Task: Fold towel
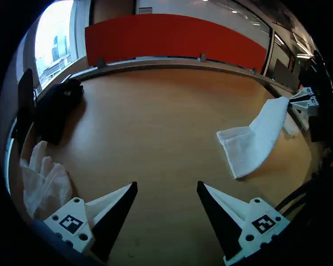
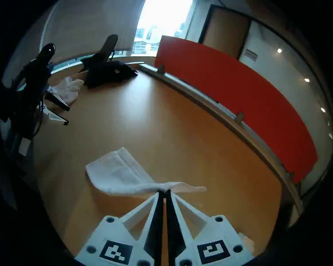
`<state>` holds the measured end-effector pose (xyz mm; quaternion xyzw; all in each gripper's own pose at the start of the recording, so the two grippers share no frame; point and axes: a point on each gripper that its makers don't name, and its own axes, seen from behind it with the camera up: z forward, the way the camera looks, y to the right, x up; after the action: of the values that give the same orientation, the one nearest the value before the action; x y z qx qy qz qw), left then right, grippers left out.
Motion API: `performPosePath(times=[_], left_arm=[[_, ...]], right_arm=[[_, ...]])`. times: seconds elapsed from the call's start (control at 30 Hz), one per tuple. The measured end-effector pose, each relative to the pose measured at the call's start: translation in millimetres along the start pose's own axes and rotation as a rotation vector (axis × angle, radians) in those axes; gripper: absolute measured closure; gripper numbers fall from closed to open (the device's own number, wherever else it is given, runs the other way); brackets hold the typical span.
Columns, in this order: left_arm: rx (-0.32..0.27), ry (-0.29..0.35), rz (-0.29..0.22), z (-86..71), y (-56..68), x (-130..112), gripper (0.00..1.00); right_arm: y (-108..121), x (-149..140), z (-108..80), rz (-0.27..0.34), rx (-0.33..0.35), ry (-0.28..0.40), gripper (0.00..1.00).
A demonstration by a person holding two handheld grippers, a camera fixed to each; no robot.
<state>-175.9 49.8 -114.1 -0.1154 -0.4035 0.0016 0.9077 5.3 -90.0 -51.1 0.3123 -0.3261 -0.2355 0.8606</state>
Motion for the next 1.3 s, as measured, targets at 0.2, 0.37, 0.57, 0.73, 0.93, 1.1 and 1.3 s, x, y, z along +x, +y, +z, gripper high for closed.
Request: performPosePath(times=[0.2, 0.37, 0.57, 0.73, 0.93, 1.1, 1.3], left_arm=[[-0.002, 0.004, 0.001, -1.2, 0.0, 0.8, 0.00], [-0.004, 0.007, 0.000, -1.9, -0.5, 1.8, 0.00], [-0.009, 0.012, 0.000, -2.9, 0.5, 4.2, 0.00], [-0.010, 0.013, -0.004, -3.6, 0.2, 4.2, 0.00], [-0.005, 0.014, -0.011, -6.5, -3.8, 2.9, 0.00], [0.004, 0.017, -0.020, -11.5, -9.6, 1.3, 0.00], [0.026, 0.020, -0.042, -19.2, -20.0, -3.1, 0.00]], right_arm=[[-11.9, 3.2, 1.3, -0.013, 0.025, 0.004, 0.94], [-25.2, 6.1, 4.6, -0.028, 0.048, 0.007, 0.94], [-47.2, 7.9, 12.3, -0.051, 0.090, 0.003, 0.94], [-69.3, 7.3, 22.1, -0.067, 0.133, -0.005, 0.94], [-92.4, 5.7, 39.2, -0.083, 0.186, -0.018, 0.94], [-109.2, 7.0, 53.7, -0.113, 0.236, -0.026, 0.94], [-124.6, 5.9, 66.8, -0.171, 0.281, -0.044, 0.94]])
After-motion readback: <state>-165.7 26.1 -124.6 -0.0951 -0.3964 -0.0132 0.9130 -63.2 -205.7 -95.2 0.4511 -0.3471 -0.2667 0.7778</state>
